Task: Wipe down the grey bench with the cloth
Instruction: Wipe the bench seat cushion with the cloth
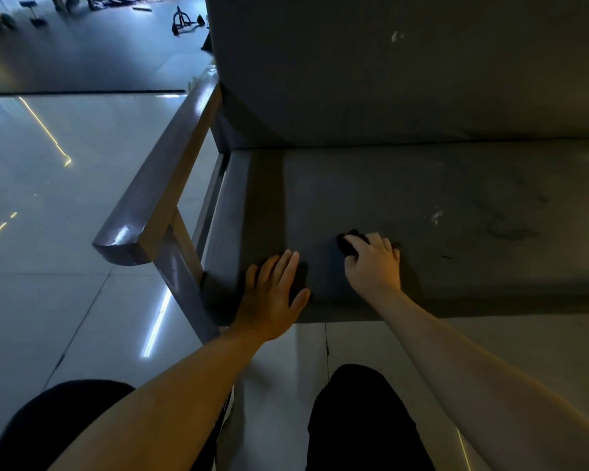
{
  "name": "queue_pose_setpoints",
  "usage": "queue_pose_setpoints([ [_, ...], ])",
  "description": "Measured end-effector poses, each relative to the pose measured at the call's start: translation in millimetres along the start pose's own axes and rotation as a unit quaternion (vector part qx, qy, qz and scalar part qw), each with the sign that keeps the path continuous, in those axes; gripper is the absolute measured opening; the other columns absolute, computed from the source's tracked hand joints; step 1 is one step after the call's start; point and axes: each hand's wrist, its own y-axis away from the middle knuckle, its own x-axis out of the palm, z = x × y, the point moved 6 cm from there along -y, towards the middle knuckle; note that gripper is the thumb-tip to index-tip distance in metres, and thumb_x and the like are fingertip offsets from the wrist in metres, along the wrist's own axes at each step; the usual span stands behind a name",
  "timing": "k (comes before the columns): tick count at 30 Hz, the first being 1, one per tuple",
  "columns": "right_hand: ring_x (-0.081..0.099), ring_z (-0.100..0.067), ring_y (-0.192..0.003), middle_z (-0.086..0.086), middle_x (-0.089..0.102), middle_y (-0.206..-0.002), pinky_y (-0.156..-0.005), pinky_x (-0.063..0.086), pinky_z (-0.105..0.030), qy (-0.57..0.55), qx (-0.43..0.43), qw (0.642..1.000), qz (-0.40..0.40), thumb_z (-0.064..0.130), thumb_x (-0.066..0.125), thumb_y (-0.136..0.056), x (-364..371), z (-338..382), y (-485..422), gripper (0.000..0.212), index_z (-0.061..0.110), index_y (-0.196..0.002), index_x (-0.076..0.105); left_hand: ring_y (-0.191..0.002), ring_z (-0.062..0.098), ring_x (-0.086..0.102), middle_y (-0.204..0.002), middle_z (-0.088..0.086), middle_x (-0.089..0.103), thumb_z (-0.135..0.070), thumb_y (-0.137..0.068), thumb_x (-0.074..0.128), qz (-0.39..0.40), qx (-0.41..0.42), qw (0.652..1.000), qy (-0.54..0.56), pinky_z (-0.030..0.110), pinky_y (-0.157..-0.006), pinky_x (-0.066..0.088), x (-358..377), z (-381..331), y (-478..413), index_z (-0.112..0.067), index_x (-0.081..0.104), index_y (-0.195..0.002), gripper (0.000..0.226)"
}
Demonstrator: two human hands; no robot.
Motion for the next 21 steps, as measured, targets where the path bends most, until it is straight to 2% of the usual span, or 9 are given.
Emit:
queue_pose_setpoints([
  [4,0.053,-0.019,-0.125,-0.003,0.057,-0.136,-0.115,0.032,-0.044,-0.067,-0.014,0.998,-0.004,0.023,0.053,-0.099,16.8,33.5,17.5,0.039,0.026,-0.137,0.06,-0.152,0.02,0.017,-0.168,-0.001,0.015,-0.066,-0.099,0.021,-0.021,0.004,1.0,-0.013,0.049,-0.12,0.012,4.0,-2.1,2.9,-0.021,0.009,-0.162,0.079],
  [8,0.058,-0.012,-0.109,0.003,0.065,-0.118,-0.108,0.041,-0.043,-0.154,-0.098,0.982,0.048,0.023,0.051,-0.099,30.9,68.5,48.6,0.034,0.024,-0.129,0.066,-0.147,0.022,0.027,-0.163,0.009,0.029,-0.057,-0.095,0.043,-0.088,0.014,0.996,0.008,0.045,-0.116,0.017,-2.2,-6.9,12.2,-0.01,0.012,-0.159,0.085],
  [10,0.054,-0.013,-0.116,0.003,0.061,-0.125,-0.111,0.034,-0.043,-0.152,-0.113,0.98,0.059,0.024,0.049,-0.099,32.6,72.2,58.8,0.038,0.024,-0.135,0.062,-0.147,0.021,0.023,-0.161,0.01,0.032,-0.054,-0.092,0.05,-0.09,0.004,0.996,0.024,0.043,-0.117,0.013,-6.4,-6.9,12.8,-0.007,0.009,-0.16,0.092],
  [12,0.046,-0.018,-0.127,0.001,0.054,-0.136,-0.115,0.028,-0.043,-0.1,-0.127,0.985,0.062,0.025,0.045,-0.101,32.0,67.8,65.8,0.042,0.025,-0.142,0.055,-0.151,0.019,0.017,-0.164,0.007,0.027,-0.051,-0.094,0.051,-0.063,-0.008,0.997,0.035,0.044,-0.121,0.008,-6.7,-9.2,9.6,-0.01,0.005,-0.161,0.091],
  [16,0.04,-0.028,-0.132,-0.006,0.047,-0.143,-0.115,0.027,-0.048,0.003,-0.145,0.988,0.046,0.022,0.045,-0.102,19.1,39.0,67.0,0.043,0.025,-0.145,0.052,-0.155,0.013,-0.003,-0.17,-0.003,0.004,-0.053,-0.1,0.042,0.03,0.026,0.999,0.034,0.046,-0.122,-0.007,2.8,-31.3,-3.5,-0.02,-0.001,-0.161,0.082],
  [19,0.042,-0.033,-0.131,-0.009,0.047,-0.143,-0.112,0.031,-0.051,0.046,-0.126,0.991,0.022,0.018,0.05,-0.099,9.2,12.3,62.4,0.046,0.024,-0.145,0.054,-0.155,0.014,-0.003,-0.17,-0.005,0.005,-0.061,-0.095,0.023,0.053,0.047,0.997,0.022,0.048,-0.122,-0.006,10.5,-38.3,-6.4,-0.024,0.003,-0.162,0.079],
  [21,0.039,-0.032,-0.134,-0.008,0.045,-0.145,-0.112,0.03,-0.049,0.061,-0.067,0.996,0.001,0.015,0.05,-0.098,-1.8,-15.5,55.9,0.049,0.025,-0.147,0.052,-0.155,0.016,-0.001,-0.17,-0.005,0.008,-0.064,-0.091,0.014,0.05,0.046,0.998,0.017,0.049,-0.121,-0.002,14.8,-37.8,-6.2,-0.027,0.008,-0.162,0.08],
])
